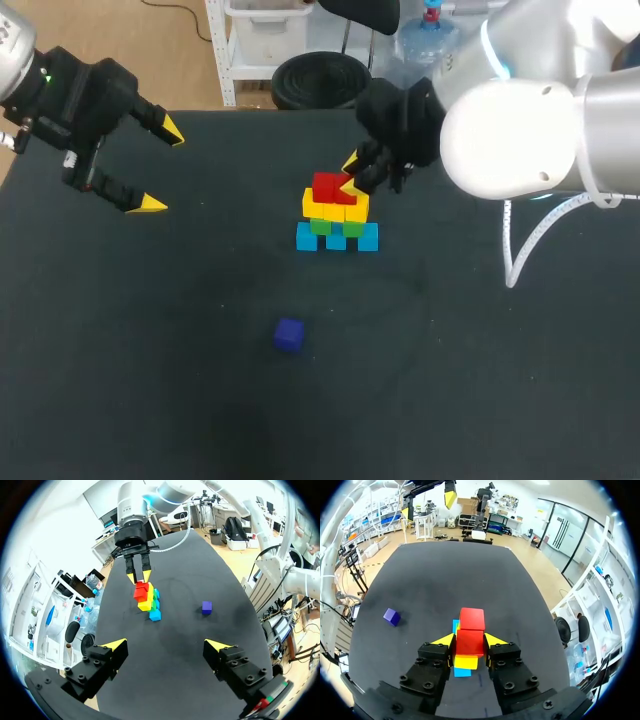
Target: Place the blue cubes, place green cubes on the blue cubes, place the yellow cubes on the green cubes, then place the red cubes on the yellow cubes, and place purple cube on the red cubes.
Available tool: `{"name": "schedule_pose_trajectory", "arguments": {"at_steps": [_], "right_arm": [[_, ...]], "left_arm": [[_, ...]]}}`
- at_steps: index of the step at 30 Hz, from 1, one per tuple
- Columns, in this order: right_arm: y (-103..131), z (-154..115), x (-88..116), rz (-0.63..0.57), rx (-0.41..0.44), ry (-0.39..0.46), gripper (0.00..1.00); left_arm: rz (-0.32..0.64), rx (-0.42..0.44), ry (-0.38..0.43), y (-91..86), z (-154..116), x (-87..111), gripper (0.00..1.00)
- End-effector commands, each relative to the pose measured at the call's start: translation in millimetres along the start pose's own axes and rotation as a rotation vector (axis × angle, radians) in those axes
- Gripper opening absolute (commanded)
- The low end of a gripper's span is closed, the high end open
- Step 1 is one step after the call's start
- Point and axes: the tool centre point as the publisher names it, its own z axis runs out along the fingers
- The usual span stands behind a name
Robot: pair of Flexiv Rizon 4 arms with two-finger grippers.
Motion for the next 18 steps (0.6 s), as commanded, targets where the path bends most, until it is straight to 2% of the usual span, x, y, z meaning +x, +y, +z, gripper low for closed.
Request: {"name": "schedule_pose_trajectory", "arguments": {"at_steps": [1, 3, 18], "right_arm": [[-1.1, 1.9, -0.5, -0.001, -0.004, -0.002, 0.19], [-1.0, 2.2, -0.6, -0.001, -0.006, -0.002, 0.24], [-0.4, 3.3, 0.3, 0.005, -0.009, -0.004, 0.27]], "left_arm": [[0.003, -0.002, -0.003, -0.8, -0.3, 1.2, 1.00], [0.003, -0.002, -0.003, -0.8, -0.3, 1.2, 1.00], [0.003, -0.002, -0.003, -0.8, -0.3, 1.2, 1.00]]}}
